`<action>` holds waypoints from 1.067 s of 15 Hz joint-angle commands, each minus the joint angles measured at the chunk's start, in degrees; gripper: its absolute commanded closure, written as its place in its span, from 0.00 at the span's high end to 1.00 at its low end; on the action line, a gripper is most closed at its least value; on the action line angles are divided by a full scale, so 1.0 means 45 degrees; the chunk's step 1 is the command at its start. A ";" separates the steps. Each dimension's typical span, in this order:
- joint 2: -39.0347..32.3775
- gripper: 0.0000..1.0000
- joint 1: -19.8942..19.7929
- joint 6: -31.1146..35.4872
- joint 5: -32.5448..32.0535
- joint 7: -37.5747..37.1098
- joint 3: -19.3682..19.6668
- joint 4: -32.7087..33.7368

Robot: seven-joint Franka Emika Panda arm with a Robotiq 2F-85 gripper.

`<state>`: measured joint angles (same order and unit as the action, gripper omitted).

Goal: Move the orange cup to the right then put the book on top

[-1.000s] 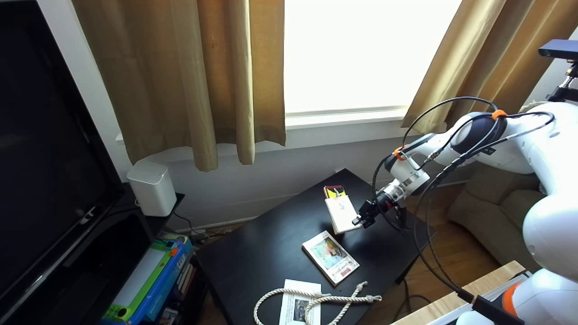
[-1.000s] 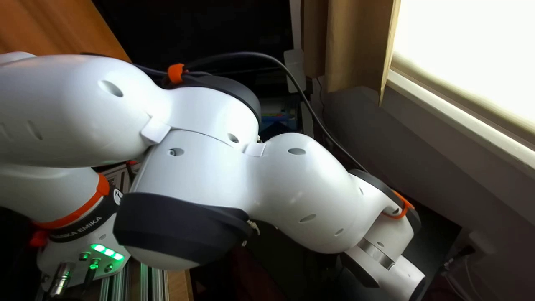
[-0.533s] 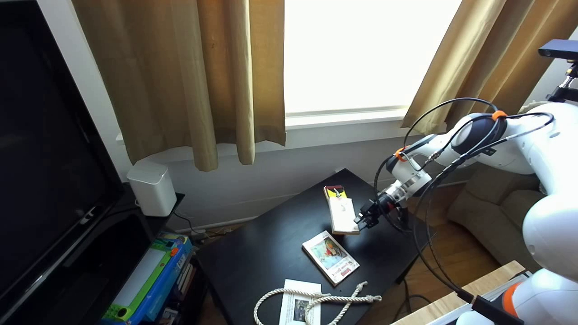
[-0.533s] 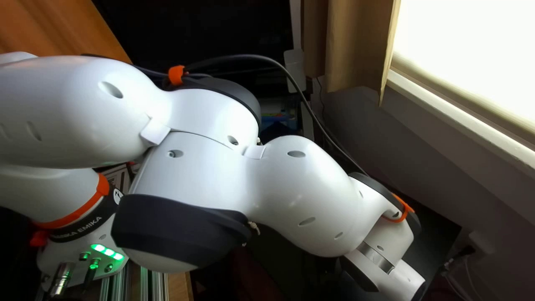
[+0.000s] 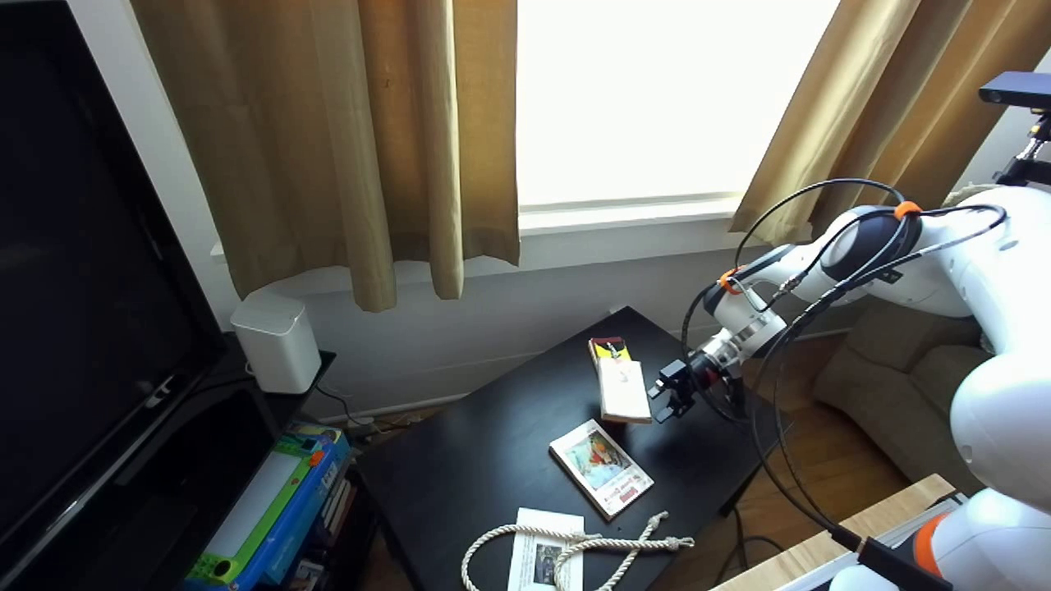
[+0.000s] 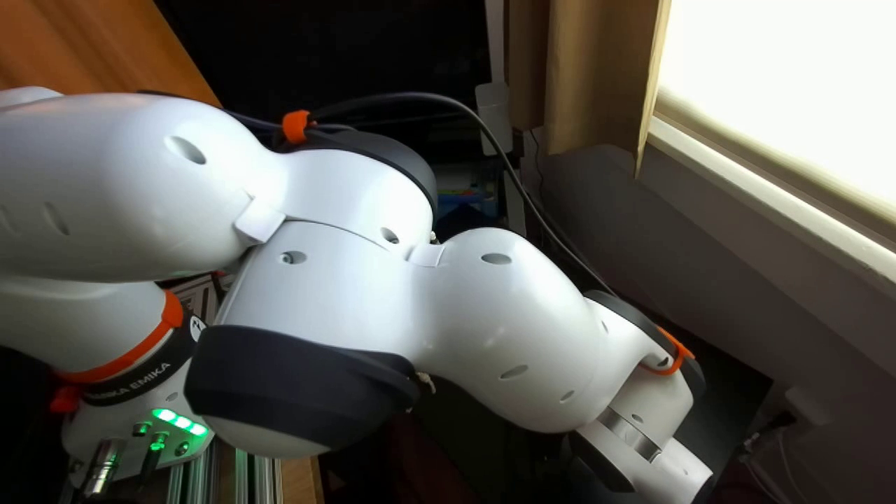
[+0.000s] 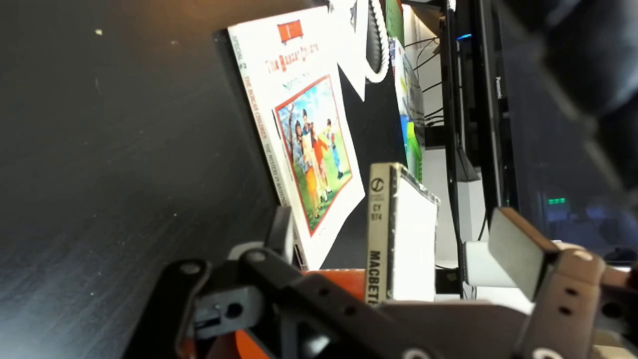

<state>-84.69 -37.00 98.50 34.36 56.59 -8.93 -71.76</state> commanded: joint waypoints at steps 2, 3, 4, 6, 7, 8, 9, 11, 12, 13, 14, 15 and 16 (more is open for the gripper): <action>0.0651 1.00 -0.0076 0.0282 0.0131 -0.0375 0.0237 -0.0746; 0.0975 1.00 -0.0055 0.0461 0.0151 -0.0424 0.0304 -0.1085; 0.1285 1.00 -0.0054 0.0679 0.0233 -0.0542 0.0353 -0.1407; 0.1964 1.00 0.0063 0.1089 0.0171 -0.0802 0.0538 -0.2059; 0.2330 1.00 0.0097 0.1397 0.0191 -0.0910 0.0621 -0.2436; 0.2729 1.00 0.0144 0.1629 0.0173 -0.1078 0.0694 -0.2816; 0.3077 1.00 0.0324 0.1958 0.0189 -0.1355 0.0914 -0.3122; 0.3898 1.00 0.0581 0.2728 0.0174 -0.1856 0.1111 -0.3952; 0.4329 1.00 0.0725 0.3032 0.0143 -0.2123 0.1175 -0.4394; 0.4677 1.00 0.0906 0.3199 0.0030 -0.2367 0.1242 -0.4710; 0.5113 1.00 0.1180 0.3302 -0.0124 -0.2807 0.1389 -0.5112; 0.5634 1.00 0.1396 0.3554 -0.0104 -0.3101 0.1428 -0.5649; 0.6047 1.00 0.1673 0.3636 -0.0224 -0.3423 0.1552 -0.5995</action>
<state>-64.96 -33.20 111.40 34.19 45.25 -3.92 -90.22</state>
